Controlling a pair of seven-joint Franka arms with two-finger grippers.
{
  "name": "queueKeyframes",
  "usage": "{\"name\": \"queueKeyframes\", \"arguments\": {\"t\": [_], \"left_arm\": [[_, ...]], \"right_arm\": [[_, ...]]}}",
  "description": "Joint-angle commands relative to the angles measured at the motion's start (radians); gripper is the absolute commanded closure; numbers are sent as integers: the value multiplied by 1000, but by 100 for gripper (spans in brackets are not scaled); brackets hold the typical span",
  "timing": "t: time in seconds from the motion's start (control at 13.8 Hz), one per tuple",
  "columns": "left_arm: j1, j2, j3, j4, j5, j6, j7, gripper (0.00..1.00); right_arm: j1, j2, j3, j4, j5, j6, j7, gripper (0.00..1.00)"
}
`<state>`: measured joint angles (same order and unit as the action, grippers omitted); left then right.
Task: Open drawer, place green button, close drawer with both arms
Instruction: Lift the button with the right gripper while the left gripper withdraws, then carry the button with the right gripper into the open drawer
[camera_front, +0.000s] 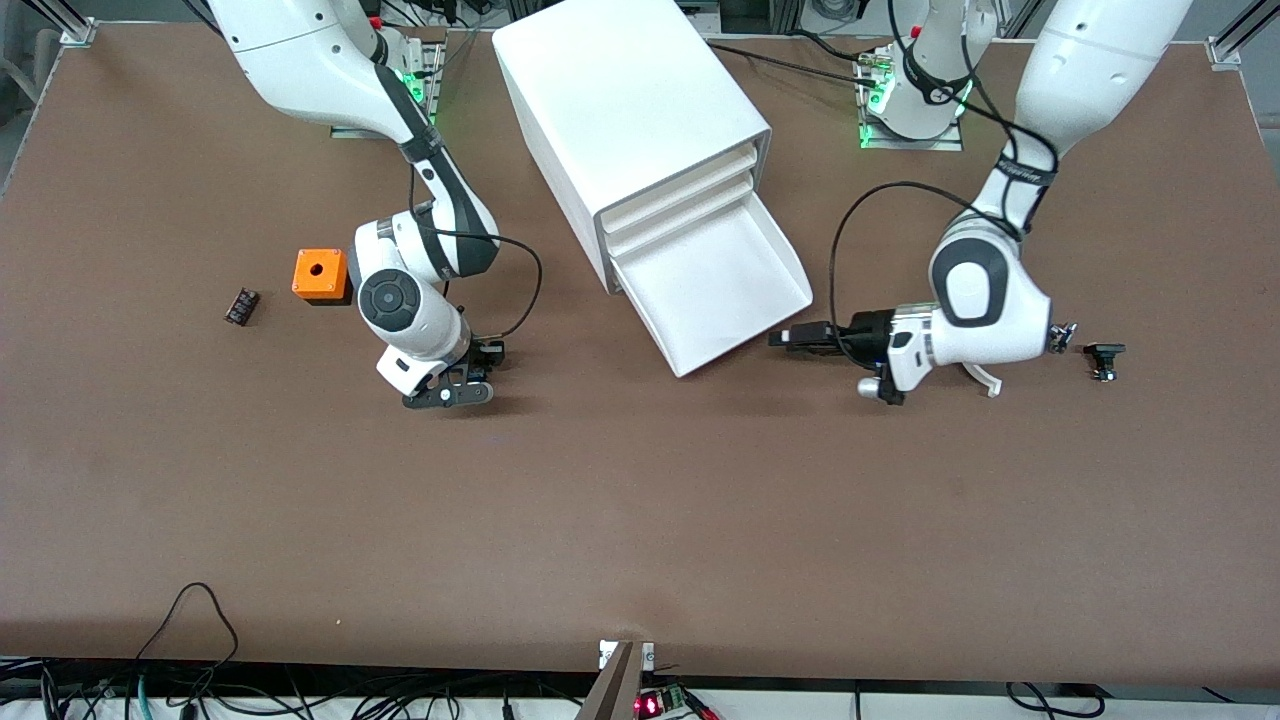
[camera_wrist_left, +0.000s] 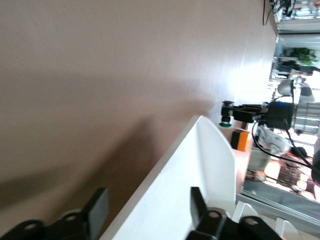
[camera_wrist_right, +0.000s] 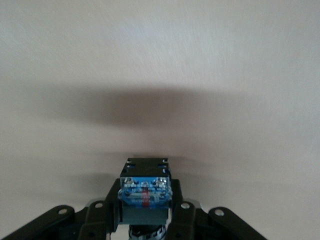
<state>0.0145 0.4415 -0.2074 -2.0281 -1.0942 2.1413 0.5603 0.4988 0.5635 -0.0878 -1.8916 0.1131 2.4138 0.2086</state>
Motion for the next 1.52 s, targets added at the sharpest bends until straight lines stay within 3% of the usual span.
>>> {"name": "queueKeyframes", "arguments": {"t": [0.0, 0.29, 0.43, 0.58, 0.94, 1.44], "left_arm": [[38, -156, -3, -17, 277, 20, -140, 0], [125, -351, -1, 22, 753, -26, -180, 0], [156, -412, -1, 84, 906, -143, -210, 0], [160, -460, 6, 136, 1045, -248, -259, 0], [156, -484, 46, 308, 1157, -510, -358, 0], [153, -478, 83, 335, 1195, -465, -359, 0]], "right_arm": [[3, -57, -10, 52, 4, -16, -47, 66], [-5, -74, -10, 222, -18, -96, -237, 67], [-5, -67, -3, 290, -12, -107, -361, 67], [0, -62, 48, 325, -1, -102, -541, 67], [27, -36, 201, 390, -1, -108, -721, 67], [173, 7, 240, 433, -7, -172, -1023, 67]]}}
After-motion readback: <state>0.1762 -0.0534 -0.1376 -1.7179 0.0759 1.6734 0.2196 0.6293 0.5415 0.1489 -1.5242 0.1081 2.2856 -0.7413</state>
